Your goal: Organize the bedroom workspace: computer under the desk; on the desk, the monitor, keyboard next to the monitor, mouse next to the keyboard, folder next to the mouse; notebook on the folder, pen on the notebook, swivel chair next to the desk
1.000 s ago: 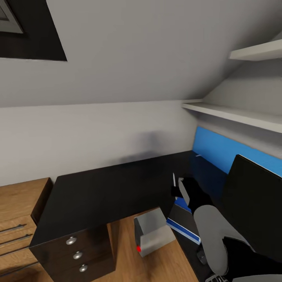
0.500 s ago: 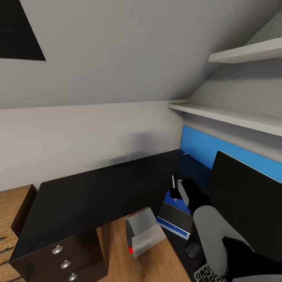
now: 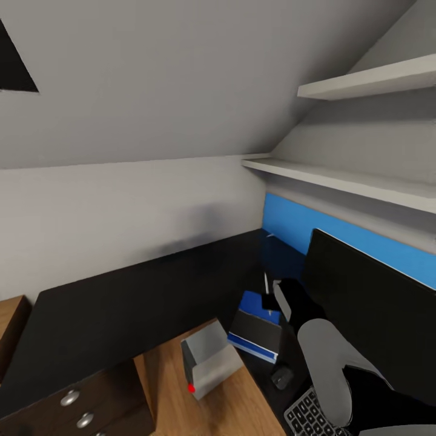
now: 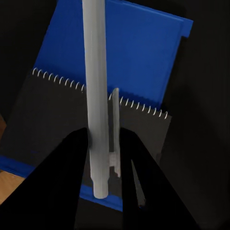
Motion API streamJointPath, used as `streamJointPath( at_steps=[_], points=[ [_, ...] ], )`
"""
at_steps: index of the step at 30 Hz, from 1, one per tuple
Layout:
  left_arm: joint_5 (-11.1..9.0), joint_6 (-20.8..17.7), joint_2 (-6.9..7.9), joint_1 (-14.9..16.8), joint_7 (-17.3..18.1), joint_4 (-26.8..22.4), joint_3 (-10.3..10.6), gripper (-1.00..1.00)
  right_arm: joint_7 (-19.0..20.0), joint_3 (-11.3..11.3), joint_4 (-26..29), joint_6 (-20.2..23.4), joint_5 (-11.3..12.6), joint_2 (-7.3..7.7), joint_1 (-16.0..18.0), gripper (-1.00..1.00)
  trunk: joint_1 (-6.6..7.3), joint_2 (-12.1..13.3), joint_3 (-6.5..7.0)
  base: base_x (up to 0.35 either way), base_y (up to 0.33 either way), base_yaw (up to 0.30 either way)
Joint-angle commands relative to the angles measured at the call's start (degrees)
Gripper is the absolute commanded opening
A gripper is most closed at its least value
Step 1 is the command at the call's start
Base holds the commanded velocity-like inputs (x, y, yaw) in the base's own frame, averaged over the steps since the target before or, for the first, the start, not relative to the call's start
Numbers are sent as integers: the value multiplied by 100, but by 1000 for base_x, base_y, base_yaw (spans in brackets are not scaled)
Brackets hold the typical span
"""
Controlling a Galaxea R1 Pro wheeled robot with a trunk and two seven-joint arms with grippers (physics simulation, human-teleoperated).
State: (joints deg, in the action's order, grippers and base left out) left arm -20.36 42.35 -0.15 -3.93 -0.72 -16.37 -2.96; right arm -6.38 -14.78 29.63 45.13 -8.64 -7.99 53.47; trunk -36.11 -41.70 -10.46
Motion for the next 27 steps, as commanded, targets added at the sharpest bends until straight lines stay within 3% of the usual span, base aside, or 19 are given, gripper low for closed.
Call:
streamJointPath(
  at_steps=[1,8,16,27],
  points=[
    [24,2,-2,-3,-7,-13,-21,100,17,-44,-2,23,-53,-9,5,-100,0,-7,-8,-166,0,-34],
    [24,5,-9,-3,-7,-15,-21,100,20,-43,-36,12,-51,-10,5,-100,0,-7,-8,-228,0,-15],
    [24,17,-11,-3,-7,-16,-21,100,22,-43,-48,-19,-50,-10,5,-100,0,-7,-8,-69,0,-2],
    [25,29,-16,-3,-7,-16,-21,100,15,-43,-219,-536,-71,13,5,-100,0,-7,-8,-8,0,0]
  ],
)
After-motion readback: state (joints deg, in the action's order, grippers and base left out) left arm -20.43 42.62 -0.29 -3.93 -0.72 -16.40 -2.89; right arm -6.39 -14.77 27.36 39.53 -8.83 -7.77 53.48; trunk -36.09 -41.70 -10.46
